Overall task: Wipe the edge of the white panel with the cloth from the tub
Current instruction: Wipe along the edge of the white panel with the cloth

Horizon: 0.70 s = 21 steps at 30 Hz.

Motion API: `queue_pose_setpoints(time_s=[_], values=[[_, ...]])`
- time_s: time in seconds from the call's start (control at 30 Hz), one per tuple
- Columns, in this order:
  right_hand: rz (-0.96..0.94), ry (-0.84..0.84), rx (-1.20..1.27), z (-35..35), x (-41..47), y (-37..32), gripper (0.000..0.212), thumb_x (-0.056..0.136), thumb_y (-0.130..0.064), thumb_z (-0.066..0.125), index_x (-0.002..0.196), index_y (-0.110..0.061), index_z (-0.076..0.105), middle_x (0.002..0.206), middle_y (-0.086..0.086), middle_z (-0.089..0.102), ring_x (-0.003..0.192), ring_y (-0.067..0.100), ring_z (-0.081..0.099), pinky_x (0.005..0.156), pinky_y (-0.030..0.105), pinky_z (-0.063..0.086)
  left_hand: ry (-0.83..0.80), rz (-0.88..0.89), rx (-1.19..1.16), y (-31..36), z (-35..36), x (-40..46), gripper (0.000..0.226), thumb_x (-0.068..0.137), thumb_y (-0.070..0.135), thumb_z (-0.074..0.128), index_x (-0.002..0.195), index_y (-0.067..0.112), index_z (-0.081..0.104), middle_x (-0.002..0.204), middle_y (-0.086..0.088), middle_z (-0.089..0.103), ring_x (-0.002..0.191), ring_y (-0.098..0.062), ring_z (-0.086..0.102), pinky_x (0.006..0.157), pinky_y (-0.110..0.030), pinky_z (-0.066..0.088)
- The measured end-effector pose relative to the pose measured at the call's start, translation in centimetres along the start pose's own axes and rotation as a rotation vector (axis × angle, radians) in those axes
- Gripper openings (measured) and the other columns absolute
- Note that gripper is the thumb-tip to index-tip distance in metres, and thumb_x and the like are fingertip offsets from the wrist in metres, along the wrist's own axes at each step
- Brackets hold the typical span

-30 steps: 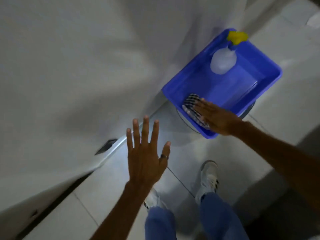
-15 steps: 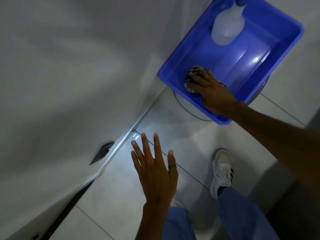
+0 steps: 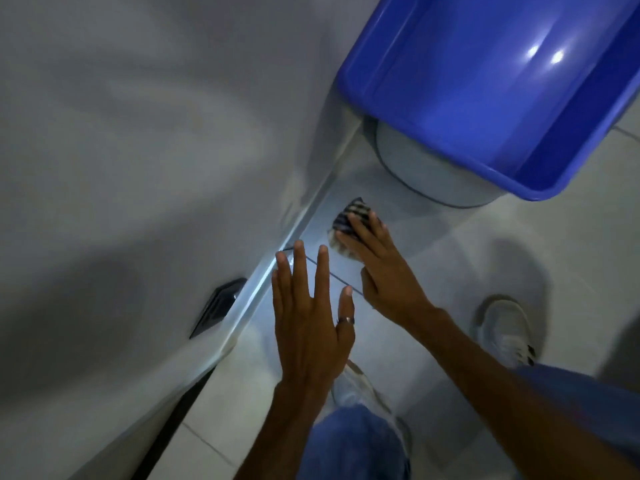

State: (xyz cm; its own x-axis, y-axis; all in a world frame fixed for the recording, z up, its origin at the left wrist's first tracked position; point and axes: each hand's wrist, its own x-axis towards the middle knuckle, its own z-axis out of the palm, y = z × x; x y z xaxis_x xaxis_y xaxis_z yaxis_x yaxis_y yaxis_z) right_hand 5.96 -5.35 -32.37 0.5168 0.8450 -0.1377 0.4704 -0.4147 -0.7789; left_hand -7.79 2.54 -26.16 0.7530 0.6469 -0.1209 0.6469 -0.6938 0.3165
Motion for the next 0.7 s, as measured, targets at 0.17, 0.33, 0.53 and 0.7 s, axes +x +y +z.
queue_pose_setpoints(time_s=[0.17,0.33,0.53,0.7], values=[[0.074,0.158,0.152,7.3,5.3,6.8,0.073,0.091,0.016,0.047,0.157,-0.014,0.035,0.17,0.004,0.023,0.161,0.029,0.009,0.131,0.042,0.026,0.14,0.326,0.138,-3.1,2.7,8.7,0.072,0.11,0.047,0.045,0.17,0.013,0.024,0.178,-0.02,0.016,0.167,-0.028,-0.01,0.137,-0.041,-0.007],[0.109,0.415,0.401,10.9,10.7,11.3,0.077,0.087,0.021,0.041,0.156,-0.011,0.036,0.171,-0.001,0.016,0.161,0.021,0.006,0.125,0.055,0.034,0.261,0.442,0.483,-4.4,4.3,14.3,0.065,0.113,0.047,0.04,0.167,0.011,0.042,0.174,-0.027,0.027,0.164,-0.04,0.006,0.135,-0.044,-0.011],[0.194,0.665,0.712,12.4,17.2,12.3,0.067,0.085,0.017,0.038,0.15,0.002,0.042,0.164,0.021,0.034,0.157,0.036,0.025,0.129,0.055,0.023,0.287,0.471,0.919,-5.5,5.2,16.2,0.074,0.11,0.048,0.04,0.174,0.016,0.023,0.181,-0.016,0.005,0.165,-0.04,0.0,0.124,-0.043,-0.034],[0.209,0.636,0.915,12.1,22.3,12.8,0.058,0.106,-0.016,0.042,0.16,-0.012,0.022,0.172,0.014,0.015,0.161,0.029,0.012,0.13,0.058,0.017,0.241,0.508,1.013,-5.8,3.7,15.2,0.074,0.109,0.048,0.041,0.174,0.018,0.023,0.182,-0.01,0.0,0.166,-0.036,-0.008,0.122,-0.043,-0.036]])
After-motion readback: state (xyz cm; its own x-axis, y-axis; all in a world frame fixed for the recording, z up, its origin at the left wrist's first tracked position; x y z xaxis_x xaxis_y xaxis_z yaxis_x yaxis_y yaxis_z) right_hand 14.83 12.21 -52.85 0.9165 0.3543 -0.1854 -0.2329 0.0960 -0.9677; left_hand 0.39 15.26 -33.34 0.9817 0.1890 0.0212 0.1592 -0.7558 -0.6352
